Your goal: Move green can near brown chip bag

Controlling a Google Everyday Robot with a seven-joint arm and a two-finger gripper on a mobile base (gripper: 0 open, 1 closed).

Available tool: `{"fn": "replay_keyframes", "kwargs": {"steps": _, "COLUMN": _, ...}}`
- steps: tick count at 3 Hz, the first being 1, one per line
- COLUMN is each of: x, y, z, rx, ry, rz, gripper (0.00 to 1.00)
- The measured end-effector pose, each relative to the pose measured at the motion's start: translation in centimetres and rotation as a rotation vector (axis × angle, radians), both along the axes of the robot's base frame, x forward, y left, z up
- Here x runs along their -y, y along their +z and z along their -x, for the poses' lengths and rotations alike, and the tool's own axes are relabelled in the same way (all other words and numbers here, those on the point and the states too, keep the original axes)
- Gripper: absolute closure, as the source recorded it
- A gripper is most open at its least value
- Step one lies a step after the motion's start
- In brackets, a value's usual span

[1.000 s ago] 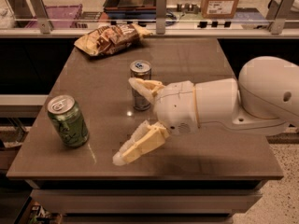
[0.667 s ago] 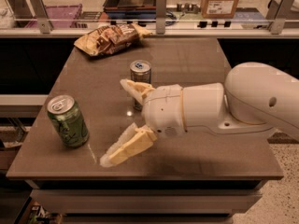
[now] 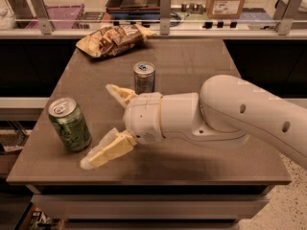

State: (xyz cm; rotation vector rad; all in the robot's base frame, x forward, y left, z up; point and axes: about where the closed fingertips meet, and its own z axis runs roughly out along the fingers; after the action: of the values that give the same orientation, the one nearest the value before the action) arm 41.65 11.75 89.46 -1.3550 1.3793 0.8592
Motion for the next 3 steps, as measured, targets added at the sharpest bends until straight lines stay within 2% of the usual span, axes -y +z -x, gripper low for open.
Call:
{"fn": "replay_keyframes", "kwargs": {"steps": 2, "x": -4.3, "y": -1.3, "z": -1.2, "rx": -0.005, "ry": 0.046, "rz": -0.092, "gripper": 0.0}}
{"fn": "replay_keyframes", "kwargs": {"steps": 3, "x": -5.4, "y": -1.3, "z": -1.4, "rx": 0.003, "ry": 0.036, "rz": -0.122, "gripper": 0.0}}
